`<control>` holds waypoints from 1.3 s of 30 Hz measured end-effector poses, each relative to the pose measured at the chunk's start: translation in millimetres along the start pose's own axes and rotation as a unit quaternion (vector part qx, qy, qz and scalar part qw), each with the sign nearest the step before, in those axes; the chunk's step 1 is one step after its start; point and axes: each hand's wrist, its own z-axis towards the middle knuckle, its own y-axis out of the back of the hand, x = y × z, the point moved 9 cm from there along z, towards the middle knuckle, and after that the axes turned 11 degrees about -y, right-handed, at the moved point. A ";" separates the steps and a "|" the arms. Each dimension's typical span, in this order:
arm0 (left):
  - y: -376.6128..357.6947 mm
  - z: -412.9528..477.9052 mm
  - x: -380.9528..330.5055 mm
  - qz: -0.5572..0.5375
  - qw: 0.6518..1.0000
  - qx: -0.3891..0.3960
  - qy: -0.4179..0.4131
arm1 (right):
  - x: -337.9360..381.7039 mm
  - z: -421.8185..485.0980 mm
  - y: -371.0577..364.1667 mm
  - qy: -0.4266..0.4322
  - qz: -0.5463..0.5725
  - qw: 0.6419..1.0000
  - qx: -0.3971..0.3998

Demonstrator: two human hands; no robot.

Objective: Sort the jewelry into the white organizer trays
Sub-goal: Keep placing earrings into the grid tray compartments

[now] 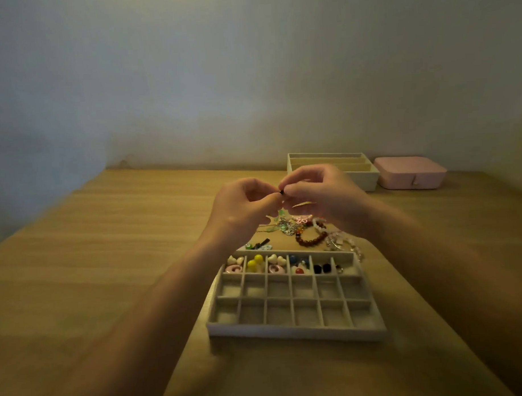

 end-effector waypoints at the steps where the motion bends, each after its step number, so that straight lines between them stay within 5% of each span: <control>1: -5.7 -0.9 -4.8 -0.003 1.000 0.004 -0.003 | 1.3 -6.0 7.1 0.005 -0.024 1.000 -0.009; 7: -48.1 -10.3 -22.1 -0.010 1.000 0.020 -0.007 | -9.2 -39.4 42.5 -0.027 -0.129 0.991 -0.039; 13: -77.7 -16.9 -35.5 0.003 0.999 0.037 -0.010 | -37.5 -62.4 62.2 -0.127 0.010 0.991 0.035; 39: -104.0 -25.1 0.8 -0.096 0.988 0.000 0.124 | -57.6 -51.5 81.0 -0.086 -0.079 0.993 -0.032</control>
